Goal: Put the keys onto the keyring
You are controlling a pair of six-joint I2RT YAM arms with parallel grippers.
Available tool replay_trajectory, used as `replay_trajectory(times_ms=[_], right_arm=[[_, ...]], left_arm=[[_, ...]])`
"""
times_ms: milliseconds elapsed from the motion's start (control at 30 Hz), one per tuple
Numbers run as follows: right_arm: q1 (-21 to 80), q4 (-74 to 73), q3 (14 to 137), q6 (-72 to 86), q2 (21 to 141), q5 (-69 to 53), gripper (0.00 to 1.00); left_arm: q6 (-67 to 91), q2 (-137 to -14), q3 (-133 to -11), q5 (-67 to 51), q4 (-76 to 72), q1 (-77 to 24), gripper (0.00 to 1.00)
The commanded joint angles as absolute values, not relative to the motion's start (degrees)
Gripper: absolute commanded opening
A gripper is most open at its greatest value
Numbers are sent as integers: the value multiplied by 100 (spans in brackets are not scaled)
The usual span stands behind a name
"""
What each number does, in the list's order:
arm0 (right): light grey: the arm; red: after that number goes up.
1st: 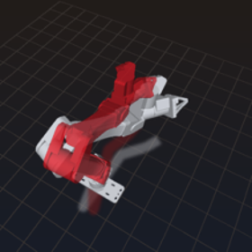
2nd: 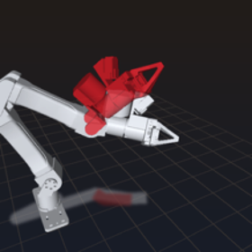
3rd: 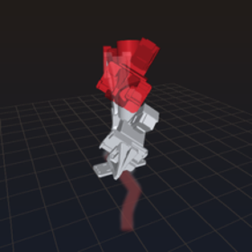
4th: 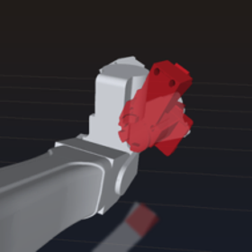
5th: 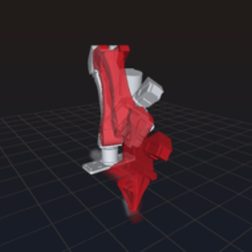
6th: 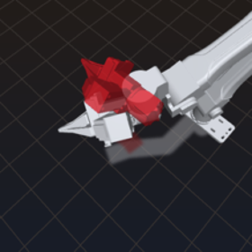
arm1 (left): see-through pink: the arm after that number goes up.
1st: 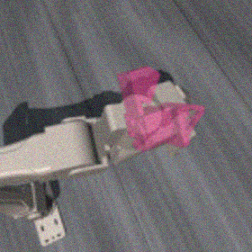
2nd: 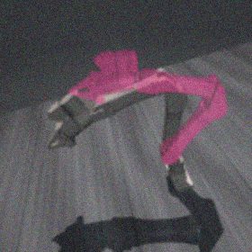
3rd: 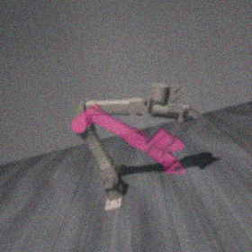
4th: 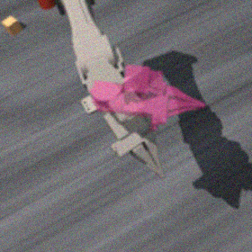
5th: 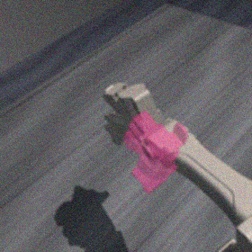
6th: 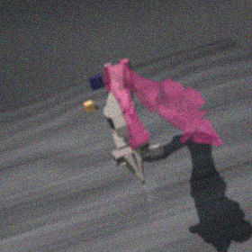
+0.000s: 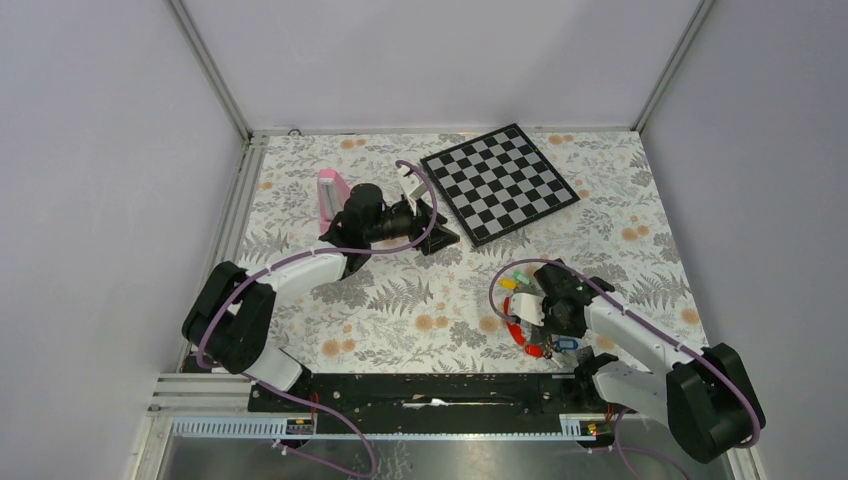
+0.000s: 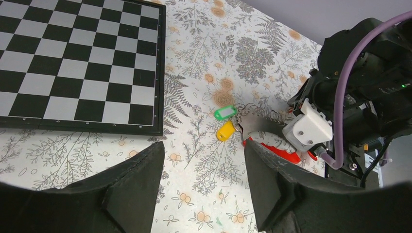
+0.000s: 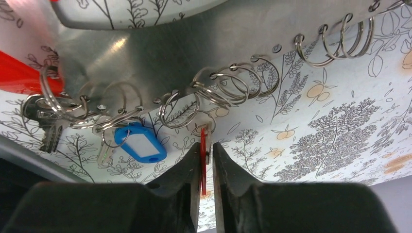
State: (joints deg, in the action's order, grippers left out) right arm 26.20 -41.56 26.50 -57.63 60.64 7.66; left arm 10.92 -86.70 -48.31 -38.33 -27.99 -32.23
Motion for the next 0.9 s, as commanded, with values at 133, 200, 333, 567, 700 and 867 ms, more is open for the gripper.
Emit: replay_trajectory(times_ms=[133, 200, 333, 567, 700, 867], right_arm=[[2593, -3885, 2714, -5859, 6290, 975, 27], [2594, -3889, 2715, -5837, 6285, 1011, 29], [2569, -3912, 2693, -5836, 6167, 1162, 38], [2515, -4101, 2934, -5770, 5902, 1256, 61], [2496, -4294, 3367, -5602, 5834, 1150, 76], [2465, -4497, 3897, -5350, 5760, 919, 87]], left_arm=[[856, -8312, -5071, -3774, -2776, -3165, 67], [825, -8283, -5063, -3765, -2734, -3135, 68], [687, -8183, -5067, -3674, -2616, -3067, 72], [610, -8026, -5104, -3456, -2388, -2893, 88], [558, -7945, -5125, -3246, -2192, -2778, 99], [410, -7738, -5077, -2980, -2072, -2582, 99]])
